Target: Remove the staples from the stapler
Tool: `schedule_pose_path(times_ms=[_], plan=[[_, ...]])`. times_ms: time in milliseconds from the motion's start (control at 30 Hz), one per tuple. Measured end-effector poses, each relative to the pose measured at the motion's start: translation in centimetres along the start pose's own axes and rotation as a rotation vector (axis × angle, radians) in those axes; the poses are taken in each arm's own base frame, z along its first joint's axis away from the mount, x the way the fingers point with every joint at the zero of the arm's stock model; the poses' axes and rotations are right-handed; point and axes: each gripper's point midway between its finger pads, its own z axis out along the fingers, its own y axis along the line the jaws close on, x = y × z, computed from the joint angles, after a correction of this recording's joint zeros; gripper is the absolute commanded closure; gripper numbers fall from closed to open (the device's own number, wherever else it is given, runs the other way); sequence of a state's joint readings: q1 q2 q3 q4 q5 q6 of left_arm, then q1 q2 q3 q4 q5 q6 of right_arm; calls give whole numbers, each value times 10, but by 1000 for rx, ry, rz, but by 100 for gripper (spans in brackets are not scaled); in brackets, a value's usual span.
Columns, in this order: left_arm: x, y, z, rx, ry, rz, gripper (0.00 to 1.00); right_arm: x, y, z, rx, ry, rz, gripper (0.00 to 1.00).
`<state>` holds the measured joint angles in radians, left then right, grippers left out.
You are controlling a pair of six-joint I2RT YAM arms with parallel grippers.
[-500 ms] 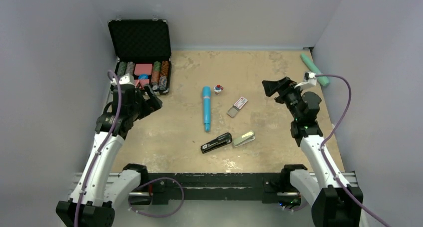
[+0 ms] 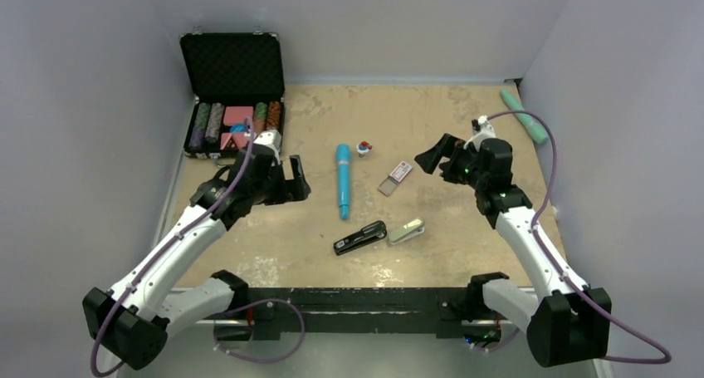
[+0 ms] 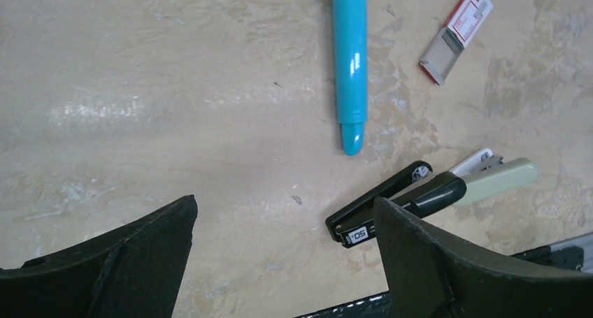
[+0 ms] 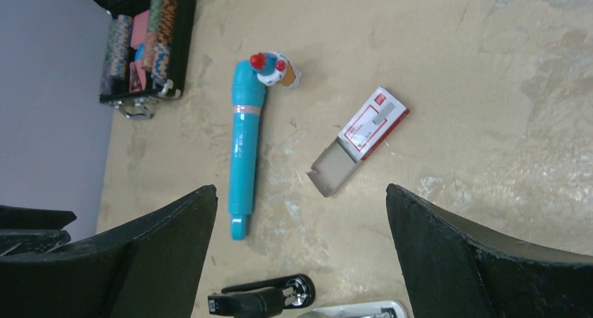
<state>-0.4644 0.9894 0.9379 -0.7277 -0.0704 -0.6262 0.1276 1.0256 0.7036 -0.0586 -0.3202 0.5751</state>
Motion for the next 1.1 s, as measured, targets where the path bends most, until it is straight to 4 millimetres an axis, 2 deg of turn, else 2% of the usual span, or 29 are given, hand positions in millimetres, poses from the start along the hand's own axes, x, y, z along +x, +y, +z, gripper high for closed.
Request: schedule_pose_path(times_ms=[233, 600, 733, 933, 1100], plan=[[25, -55, 4, 197, 41, 210, 0, 21, -14, -5, 104, 64, 33, 4], [80, -123, 17, 503, 93, 474, 0, 21, -18, -13, 143, 53, 45, 4], [99, -140, 31, 575, 135, 561, 0, 22, -17, -14, 137, 58, 44, 4], [133, -152, 56, 594, 230, 670, 0, 25, -16, -20, 137, 68, 43, 4], [147, -180, 56, 643, 238, 726, 1, 23, -17, -26, 155, 51, 49, 4]])
